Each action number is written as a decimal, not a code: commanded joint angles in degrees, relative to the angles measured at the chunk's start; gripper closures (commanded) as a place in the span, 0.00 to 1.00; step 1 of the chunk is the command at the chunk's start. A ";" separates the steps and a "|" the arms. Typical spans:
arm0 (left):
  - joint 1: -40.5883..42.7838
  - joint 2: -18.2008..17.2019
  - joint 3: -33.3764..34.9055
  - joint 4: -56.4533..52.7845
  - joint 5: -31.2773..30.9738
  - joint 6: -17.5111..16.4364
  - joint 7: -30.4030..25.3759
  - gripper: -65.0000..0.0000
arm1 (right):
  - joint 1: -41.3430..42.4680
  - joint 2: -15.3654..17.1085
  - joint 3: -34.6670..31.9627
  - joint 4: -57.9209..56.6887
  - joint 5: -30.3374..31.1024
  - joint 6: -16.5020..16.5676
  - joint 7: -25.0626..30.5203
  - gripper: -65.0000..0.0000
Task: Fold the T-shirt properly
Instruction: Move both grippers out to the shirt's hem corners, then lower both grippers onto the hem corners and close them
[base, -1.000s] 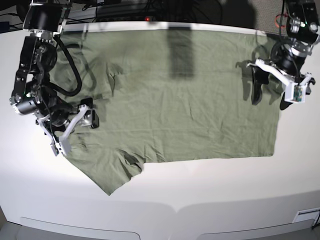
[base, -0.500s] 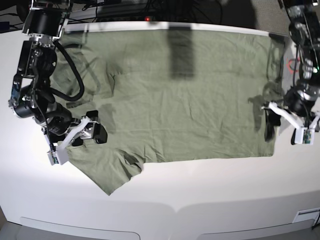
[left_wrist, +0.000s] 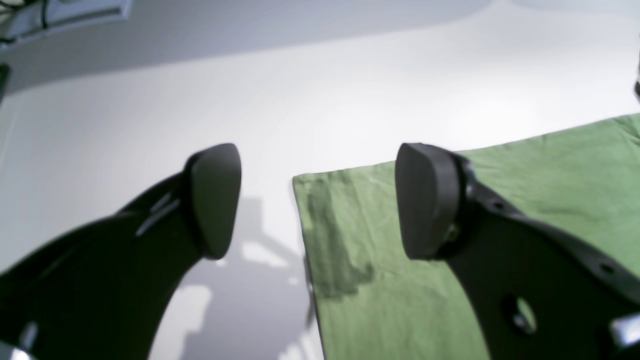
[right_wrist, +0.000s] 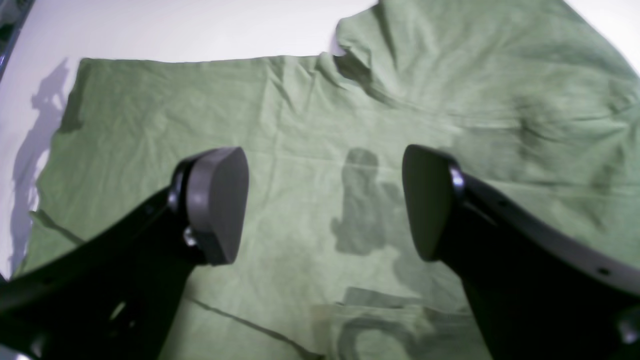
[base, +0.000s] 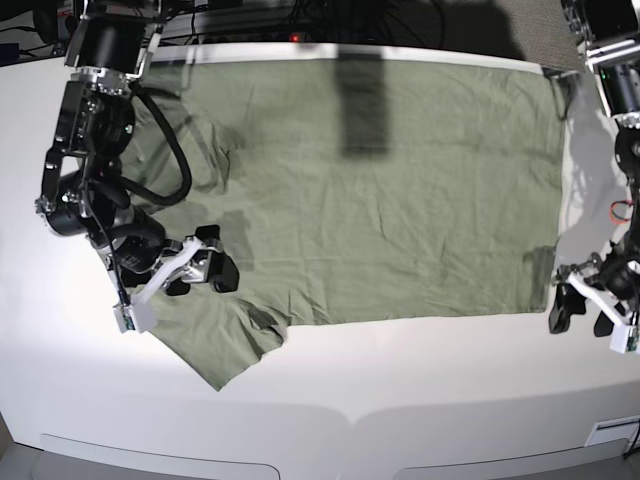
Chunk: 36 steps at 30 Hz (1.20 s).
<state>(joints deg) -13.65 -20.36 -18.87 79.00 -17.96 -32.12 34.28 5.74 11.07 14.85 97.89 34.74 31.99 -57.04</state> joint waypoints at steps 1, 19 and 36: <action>-2.67 -1.14 0.17 0.79 -1.70 -0.52 -1.01 0.30 | 1.31 0.07 0.13 1.11 1.05 0.22 1.33 0.27; -26.75 -1.09 19.06 -26.38 4.90 -0.48 -2.12 0.30 | 3.48 -7.85 0.09 1.11 -3.72 0.63 0.44 0.27; -29.44 -1.11 18.91 -56.85 0.35 -0.48 -3.32 0.30 | 3.48 -8.37 0.09 1.11 -4.72 0.63 -1.57 0.27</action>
<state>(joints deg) -41.54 -20.88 0.27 21.45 -16.84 -32.34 31.38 7.94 2.52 14.96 97.89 28.86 32.21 -59.51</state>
